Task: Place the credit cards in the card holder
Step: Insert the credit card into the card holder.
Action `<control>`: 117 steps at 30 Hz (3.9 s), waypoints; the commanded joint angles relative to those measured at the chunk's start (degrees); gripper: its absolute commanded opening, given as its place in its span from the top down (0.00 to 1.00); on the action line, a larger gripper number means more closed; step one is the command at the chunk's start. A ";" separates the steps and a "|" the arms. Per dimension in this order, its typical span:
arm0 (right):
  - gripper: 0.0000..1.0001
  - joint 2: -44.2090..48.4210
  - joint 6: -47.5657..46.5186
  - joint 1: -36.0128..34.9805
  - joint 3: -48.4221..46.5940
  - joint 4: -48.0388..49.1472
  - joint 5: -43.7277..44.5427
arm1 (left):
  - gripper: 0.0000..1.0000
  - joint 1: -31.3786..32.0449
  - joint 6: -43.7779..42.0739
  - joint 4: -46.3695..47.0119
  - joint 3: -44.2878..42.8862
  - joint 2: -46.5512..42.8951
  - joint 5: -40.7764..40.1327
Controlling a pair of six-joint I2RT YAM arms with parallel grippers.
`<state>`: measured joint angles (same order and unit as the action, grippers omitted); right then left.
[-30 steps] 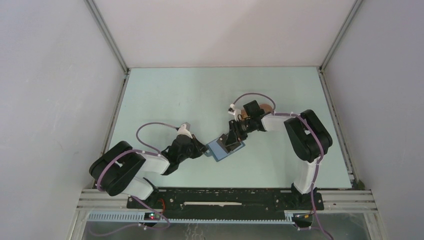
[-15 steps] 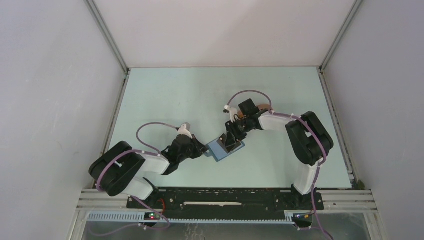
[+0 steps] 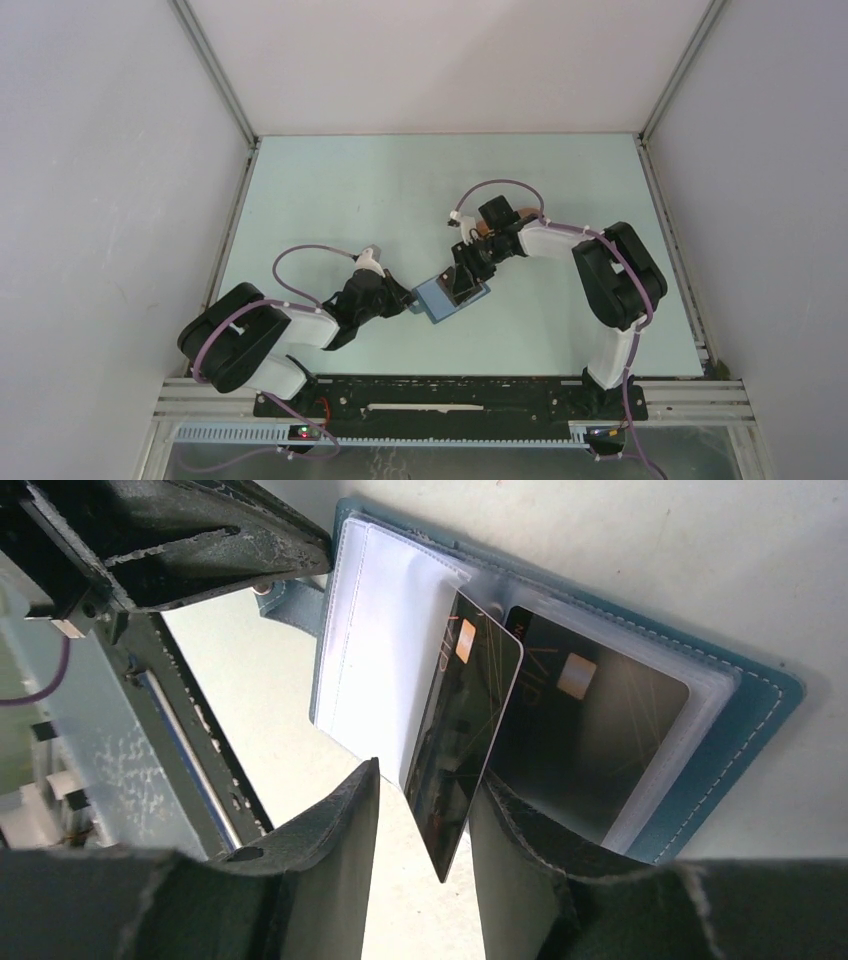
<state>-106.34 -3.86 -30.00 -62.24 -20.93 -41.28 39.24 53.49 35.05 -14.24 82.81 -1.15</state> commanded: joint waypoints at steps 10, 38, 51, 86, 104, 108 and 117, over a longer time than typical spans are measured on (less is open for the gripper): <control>0.71 -4.38 -0.11 3.55 -2.13 -2.79 -6.96 | 1.00 0.28 -4.16 -16.13 2.34 2.87 2.07; 0.56 -3.60 -0.87 1.83 -4.82 -4.89 -4.49 | 1.00 0.26 -4.19 -15.88 2.57 2.98 2.20; 0.52 -1.40 -5.80 -3.65 -6.71 -8.70 8.20 | 1.00 0.26 -4.19 -15.91 2.30 3.03 2.35; 0.47 -7.73 -6.65 2.71 -12.03 -18.44 -10.42 | 1.00 0.31 -4.78 -16.80 1.47 3.32 2.51; 0.50 -5.74 -6.47 -3.50 -12.83 -17.84 -5.09 | 1.00 0.31 -4.41 -14.88 1.80 3.43 4.09; 0.50 -6.12 -6.81 -3.47 -13.60 -18.19 -4.88 | 1.00 0.31 -4.23 -14.64 2.02 2.60 4.22; 0.51 3.82 -18.74 -1.61 -11.53 -19.62 -3.80 | 0.95 0.23 -6.64 -24.15 0.11 -10.16 -1.01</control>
<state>-110.59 -15.16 -32.18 -73.78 -40.18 -44.16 39.31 51.79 27.38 -15.00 78.08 1.67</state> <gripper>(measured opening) 0.498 0.026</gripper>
